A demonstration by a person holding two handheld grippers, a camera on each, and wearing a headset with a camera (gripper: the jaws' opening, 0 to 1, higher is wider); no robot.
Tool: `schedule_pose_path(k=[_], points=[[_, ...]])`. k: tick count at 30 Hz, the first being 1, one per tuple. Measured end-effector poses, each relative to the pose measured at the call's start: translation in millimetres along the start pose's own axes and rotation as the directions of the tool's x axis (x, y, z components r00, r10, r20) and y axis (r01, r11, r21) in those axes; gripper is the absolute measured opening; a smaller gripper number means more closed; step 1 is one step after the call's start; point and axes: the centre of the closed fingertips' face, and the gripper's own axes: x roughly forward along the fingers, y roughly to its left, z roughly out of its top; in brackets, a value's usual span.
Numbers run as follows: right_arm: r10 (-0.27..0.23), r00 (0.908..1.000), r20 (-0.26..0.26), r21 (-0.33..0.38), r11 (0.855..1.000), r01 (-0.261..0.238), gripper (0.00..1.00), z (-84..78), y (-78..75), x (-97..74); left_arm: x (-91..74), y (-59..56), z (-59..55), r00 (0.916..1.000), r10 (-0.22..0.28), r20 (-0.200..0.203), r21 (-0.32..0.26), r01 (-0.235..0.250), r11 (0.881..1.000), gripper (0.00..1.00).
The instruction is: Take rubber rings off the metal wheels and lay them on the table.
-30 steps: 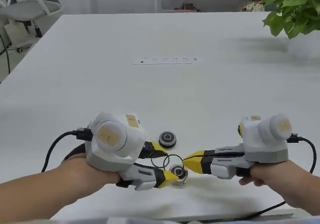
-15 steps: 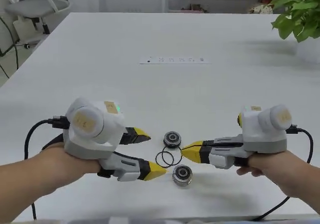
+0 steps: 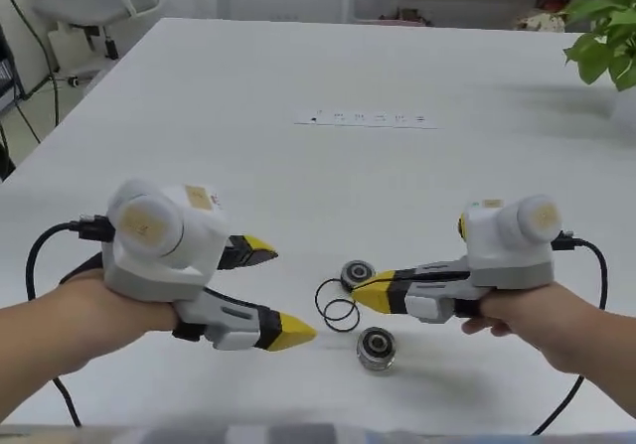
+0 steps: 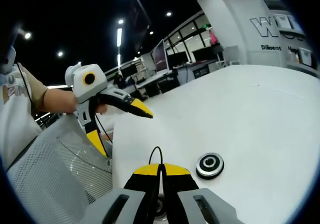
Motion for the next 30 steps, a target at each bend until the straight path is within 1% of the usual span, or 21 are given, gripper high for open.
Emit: schedule_pose_path(k=[3, 13, 17, 30], points=[[-0.003, 0.9998, -0.021, -0.004, 1.0, 0.003, 0.0, -2.9, -1.6, 5.5, -2.8, 1.7, -2.1, 1.0, 0.009, -0.002, -0.008, -0.009, 1.0, 0.66], [-0.012, 0.9981, -0.061, 0.011, 1.0, 0.012, 0.0, -9.5, -9.8, 18.1, -7.4, 2.7, -3.5, 0.9998, 0.02, 0.0, -0.025, -0.02, 0.999, 0.67], [-0.015, 0.9968, -0.079, 0.014, 1.0, 0.016, 0.0, -12.7, -10.0, 21.9, -8.4, 3.5, -4.5, 0.9997, 0.024, -0.001, -0.029, -0.024, 0.999, 0.67], [-0.035, 0.9921, -0.121, 0.018, 0.999, 0.038, 0.0, -21.5, -15.3, 25.7, -8.2, 3.9, -8.5, 0.9998, 0.019, -0.01, -0.037, -0.019, 0.999, 0.67]])
